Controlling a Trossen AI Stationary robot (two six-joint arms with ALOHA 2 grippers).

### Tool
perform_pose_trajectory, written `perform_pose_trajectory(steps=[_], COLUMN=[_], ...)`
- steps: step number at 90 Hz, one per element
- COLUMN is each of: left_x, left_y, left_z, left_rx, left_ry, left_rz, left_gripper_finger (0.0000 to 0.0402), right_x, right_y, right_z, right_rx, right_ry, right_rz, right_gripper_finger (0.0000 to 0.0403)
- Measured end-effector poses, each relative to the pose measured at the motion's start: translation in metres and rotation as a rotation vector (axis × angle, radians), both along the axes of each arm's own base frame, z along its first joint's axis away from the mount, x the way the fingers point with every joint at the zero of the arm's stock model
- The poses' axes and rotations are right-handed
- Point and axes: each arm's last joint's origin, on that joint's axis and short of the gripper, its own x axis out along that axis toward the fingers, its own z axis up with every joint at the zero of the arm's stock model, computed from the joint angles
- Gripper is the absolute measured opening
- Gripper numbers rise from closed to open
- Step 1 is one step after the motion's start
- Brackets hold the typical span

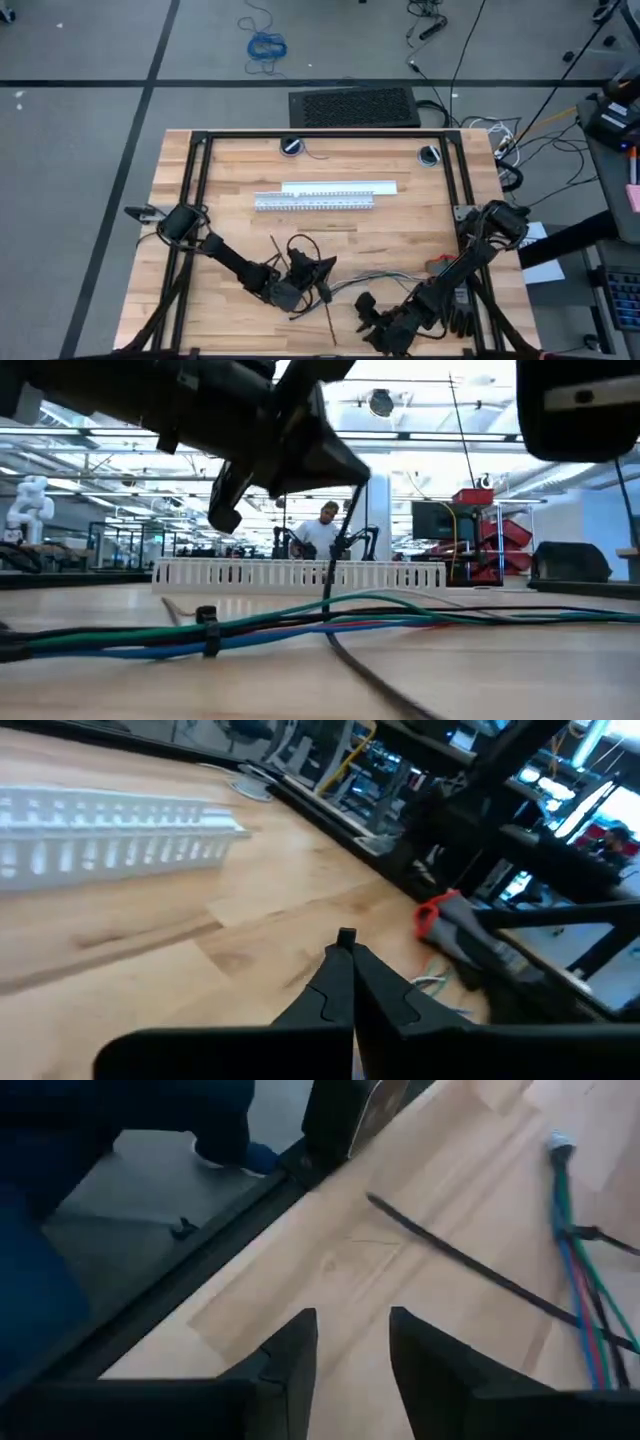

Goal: Ziptie cables
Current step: Assemble the cable wires with the second cable zip tie

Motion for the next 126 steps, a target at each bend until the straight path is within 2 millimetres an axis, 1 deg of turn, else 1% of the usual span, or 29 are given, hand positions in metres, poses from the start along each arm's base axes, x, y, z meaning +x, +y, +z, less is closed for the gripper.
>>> perform_pose_trajectory(steps=[13, 22, 36, 42, 50, 59, 67, 75, 83, 100, 126], left_x=[0.003, 0.006, 0.013, 0.017, 0.025, 0.033, 0.036, 0.035, 0.030, 0.020, 0.002], left_y=[-0.012, -0.020, -0.030, -0.028, -0.022, -0.016, -0.015, -0.017, -0.021, -0.031, -0.050], left_z=[-0.003, -0.001, -0.003, -0.001, 0.006, 0.013, 0.017, 0.015, 0.011, 0.001, -0.014], left_rx=[0.001, -0.006, 0.014, 0.028, 0.022, 0.014, 0.007, 0.044, 0.072, 0.133, 0.006], left_ry=[-0.007, -0.028, -0.055, -0.067, -0.090, -0.105, -0.115, -0.081, -0.052, 0.016, 0.034], left_rz=[-0.002, 0.009, 0.110, 0.179, 0.222, 0.242, 0.248, 0.248, 0.279, 0.278, 0.151], left_gripper_finger=[0.0000, 0.0000, 0.0000, 0.0000, 0.0000, 0.0000, 0.0000, 0.0000, 0.0000, 0.0000, 0.0000], right_x=[-0.001, -0.001, -0.006, -0.009, -0.013, -0.018, -0.024, -0.029, -0.034, -0.043, -0.049], right_y=[0.001, 0.003, 0.012, 0.016, 0.019, 0.022, 0.027, 0.031, 0.034, 0.040, 0.045], right_z=[0.000, 0.001, 0.005, 0.006, 0.006, 0.006, 0.006, 0.006, 0.006, 0.006, 0.007], right_rx=[0.072, 0.109, 0.182, 0.191, 0.190, 0.208, 0.221, 0.231, 0.236, 0.241, 0.280], right_ry=[0.046, 0.046, 0.026, 0.005, -0.014, -0.019, -0.028, -0.032, -0.038, -0.047, -0.032], right_rz=[-0.025, -0.044, -0.063, -0.092, -0.145, -0.190, -0.218, -0.232, -0.241, -0.252, -0.270], right_gripper_finger=[0.0115, 0.0114, 0.0114, 0.0114, 0.0114, 0.0114, 0.0114, 0.0114, 0.0114, 0.0114, 0.0114])
